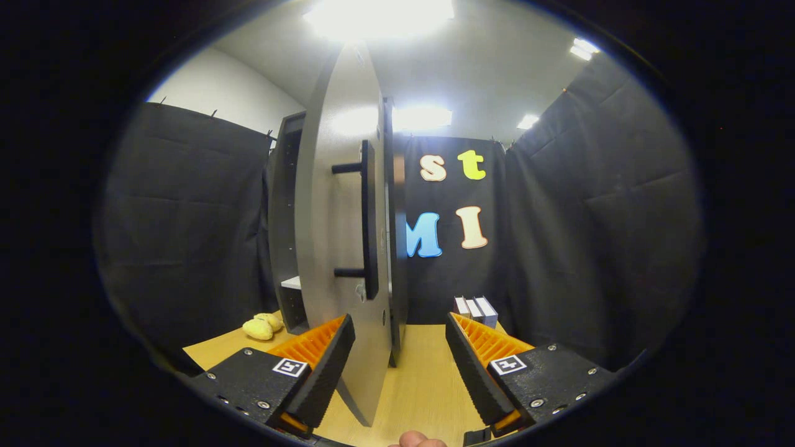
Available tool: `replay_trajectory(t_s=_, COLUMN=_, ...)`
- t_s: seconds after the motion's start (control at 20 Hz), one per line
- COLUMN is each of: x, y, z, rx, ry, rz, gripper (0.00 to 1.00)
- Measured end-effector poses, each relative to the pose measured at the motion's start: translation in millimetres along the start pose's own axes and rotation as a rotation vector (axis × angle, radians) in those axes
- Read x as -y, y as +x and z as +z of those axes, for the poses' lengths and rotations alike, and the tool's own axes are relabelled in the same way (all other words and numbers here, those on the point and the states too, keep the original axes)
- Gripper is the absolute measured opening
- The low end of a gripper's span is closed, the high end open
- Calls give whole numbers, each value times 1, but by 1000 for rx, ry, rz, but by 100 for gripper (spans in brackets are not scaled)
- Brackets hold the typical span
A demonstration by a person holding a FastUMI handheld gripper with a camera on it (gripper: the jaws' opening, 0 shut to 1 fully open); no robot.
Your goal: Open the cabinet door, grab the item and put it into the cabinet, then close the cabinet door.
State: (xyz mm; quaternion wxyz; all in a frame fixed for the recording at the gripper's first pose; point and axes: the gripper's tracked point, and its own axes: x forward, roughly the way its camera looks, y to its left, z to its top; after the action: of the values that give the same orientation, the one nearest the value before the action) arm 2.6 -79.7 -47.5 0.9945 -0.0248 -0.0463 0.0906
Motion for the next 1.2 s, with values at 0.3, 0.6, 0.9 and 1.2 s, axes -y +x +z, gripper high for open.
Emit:
replay_trajectory(t_s=0.3, x=-28, y=-40, z=-134, rx=-194, ry=-47, rz=0, gripper=92)
replay_trajectory(t_s=0.6, x=-83, y=-46, z=-271, rx=-273, ry=-115, rz=-8, gripper=92)
replay_trajectory(t_s=0.9, x=-171, y=-21, z=-329, rx=-330, ry=0, rz=17, gripper=92)
replay_trajectory(t_s=1.2, x=-217, y=19, z=-347, rx=-334, ry=53, rz=6, gripper=92)
